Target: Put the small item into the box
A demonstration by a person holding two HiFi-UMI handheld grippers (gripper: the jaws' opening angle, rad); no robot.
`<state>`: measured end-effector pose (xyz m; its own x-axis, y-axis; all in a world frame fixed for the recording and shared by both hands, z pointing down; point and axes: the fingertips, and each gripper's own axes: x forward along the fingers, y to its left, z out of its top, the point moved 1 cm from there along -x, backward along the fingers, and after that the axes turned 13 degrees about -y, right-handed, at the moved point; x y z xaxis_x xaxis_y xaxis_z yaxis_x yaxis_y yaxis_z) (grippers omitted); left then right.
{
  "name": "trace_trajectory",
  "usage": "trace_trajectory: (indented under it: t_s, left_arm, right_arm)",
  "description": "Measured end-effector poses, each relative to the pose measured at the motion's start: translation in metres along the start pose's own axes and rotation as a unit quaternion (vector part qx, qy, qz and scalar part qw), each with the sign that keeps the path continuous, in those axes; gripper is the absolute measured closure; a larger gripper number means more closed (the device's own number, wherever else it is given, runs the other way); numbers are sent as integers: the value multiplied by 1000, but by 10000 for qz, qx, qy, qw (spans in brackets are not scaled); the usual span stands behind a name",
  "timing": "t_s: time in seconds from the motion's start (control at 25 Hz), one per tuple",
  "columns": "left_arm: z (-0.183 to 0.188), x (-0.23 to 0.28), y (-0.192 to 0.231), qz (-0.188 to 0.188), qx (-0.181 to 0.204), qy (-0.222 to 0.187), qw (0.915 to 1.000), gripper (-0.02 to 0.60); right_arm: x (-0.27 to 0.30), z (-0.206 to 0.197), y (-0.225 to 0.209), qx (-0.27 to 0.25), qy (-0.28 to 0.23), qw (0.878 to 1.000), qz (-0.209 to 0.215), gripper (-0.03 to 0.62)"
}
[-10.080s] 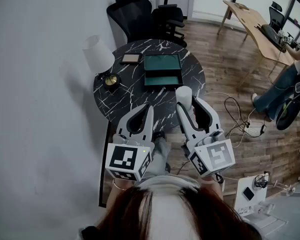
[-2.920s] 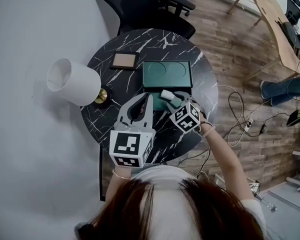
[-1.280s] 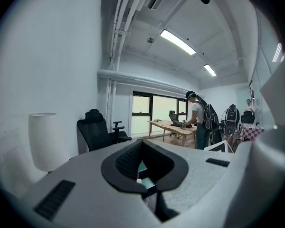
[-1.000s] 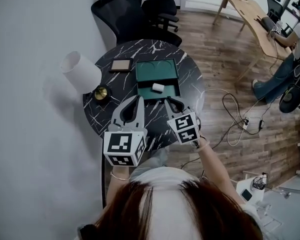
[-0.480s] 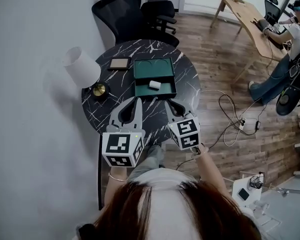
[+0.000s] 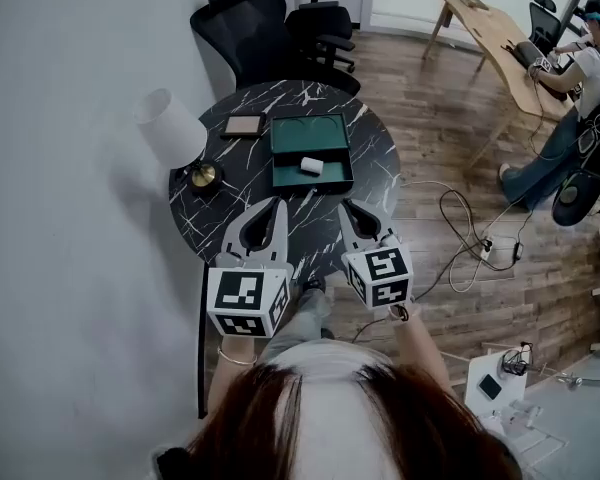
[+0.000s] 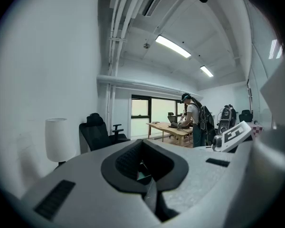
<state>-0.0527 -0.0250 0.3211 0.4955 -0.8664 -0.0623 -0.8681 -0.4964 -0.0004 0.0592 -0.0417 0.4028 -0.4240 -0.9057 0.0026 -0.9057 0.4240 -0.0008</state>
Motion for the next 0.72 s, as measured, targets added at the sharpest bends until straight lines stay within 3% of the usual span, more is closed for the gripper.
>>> trace_trajectory:
  t_s: [0.72]
  left_arm:
    - [-1, -50, -26, -96, 86, -46, 9999, 572]
  right_arm:
    - [-65, 49, 28, 279, -883, 9956, -129, 568]
